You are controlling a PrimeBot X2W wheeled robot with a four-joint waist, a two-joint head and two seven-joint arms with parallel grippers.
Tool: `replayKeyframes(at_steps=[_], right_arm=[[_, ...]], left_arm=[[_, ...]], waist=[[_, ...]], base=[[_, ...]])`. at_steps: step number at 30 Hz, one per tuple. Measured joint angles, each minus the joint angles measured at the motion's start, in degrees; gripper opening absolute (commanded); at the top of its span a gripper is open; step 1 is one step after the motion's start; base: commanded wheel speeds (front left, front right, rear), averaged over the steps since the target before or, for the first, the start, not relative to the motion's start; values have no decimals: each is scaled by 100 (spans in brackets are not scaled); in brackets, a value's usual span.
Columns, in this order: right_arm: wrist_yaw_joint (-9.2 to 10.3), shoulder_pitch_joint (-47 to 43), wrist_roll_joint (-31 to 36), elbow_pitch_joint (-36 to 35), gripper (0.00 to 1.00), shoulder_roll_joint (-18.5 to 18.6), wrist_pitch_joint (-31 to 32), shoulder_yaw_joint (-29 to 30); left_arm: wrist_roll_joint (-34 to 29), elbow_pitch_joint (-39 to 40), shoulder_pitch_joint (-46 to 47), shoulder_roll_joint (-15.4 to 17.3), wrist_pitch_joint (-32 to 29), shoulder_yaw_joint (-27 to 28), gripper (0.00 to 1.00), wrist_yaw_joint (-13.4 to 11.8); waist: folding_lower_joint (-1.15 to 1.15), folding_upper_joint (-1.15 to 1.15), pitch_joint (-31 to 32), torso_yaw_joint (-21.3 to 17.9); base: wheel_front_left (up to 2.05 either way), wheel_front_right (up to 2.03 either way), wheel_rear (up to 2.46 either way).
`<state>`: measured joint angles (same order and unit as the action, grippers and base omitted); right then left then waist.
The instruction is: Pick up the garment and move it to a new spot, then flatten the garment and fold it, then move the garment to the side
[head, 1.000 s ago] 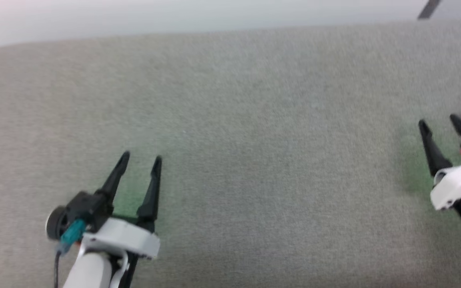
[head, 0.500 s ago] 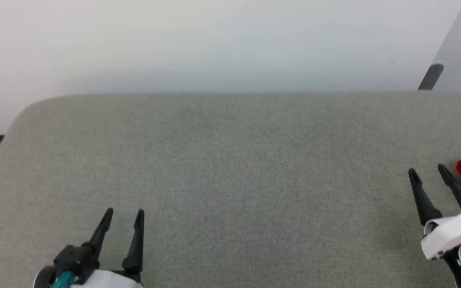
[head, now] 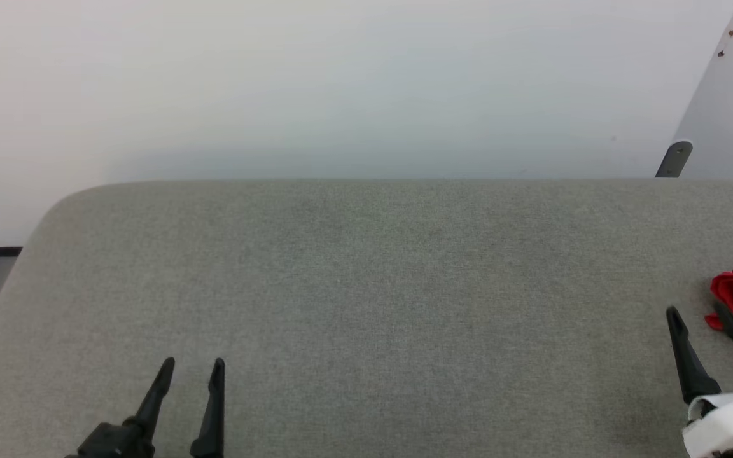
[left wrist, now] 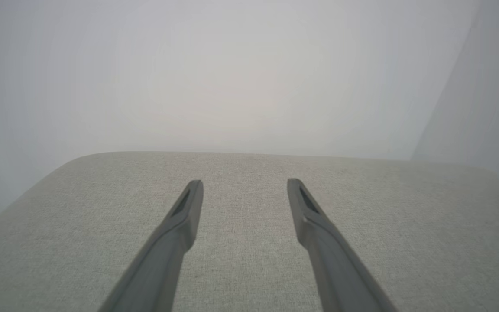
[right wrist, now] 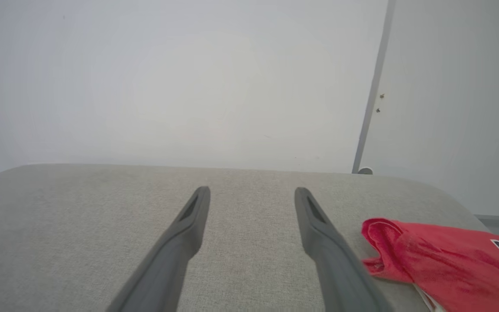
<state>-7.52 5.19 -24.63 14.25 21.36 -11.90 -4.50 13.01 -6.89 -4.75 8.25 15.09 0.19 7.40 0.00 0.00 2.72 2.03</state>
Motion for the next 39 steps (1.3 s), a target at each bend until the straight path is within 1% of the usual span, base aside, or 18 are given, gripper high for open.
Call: replayKeyframes(at_steps=[6,13,22,31,32,37,39], right_arm=[[0,-456,79,-458,100,-198,141,305],[0,-687,188,-811,100,-367,289,521],[0,-802,205,-989,100,-481,411,622],[0,-803,199,-1048,100,-509,445,625],[0,-805,198,-1033,0,-517,443,619],[0,-941,168,-771,0,-688,467,568],[0,-943,2,-728,0,-731,492,572]], left_arm=[[-8,196,-172,-41,0,52,100,0],[4,289,-307,-82,1,138,100,0],[18,286,-353,-77,0,151,100,0],[80,266,-357,-85,0,137,100,0],[102,246,-362,-93,1,135,0,0],[138,-11,-444,-159,-15,99,0,0],[326,-43,-448,-180,-67,98,0,0]], waist=[[0,0,60,0],[0,0,80,3],[0,0,70,2],[0,0,57,-35],[0,0,56,-41],[0,0,53,-43],[0,0,48,-46]], base=[[0,0,0],[0,0,0],[0,0,0],[0,0,0],[0,0,0],[0,0,0],[0,0,0]])
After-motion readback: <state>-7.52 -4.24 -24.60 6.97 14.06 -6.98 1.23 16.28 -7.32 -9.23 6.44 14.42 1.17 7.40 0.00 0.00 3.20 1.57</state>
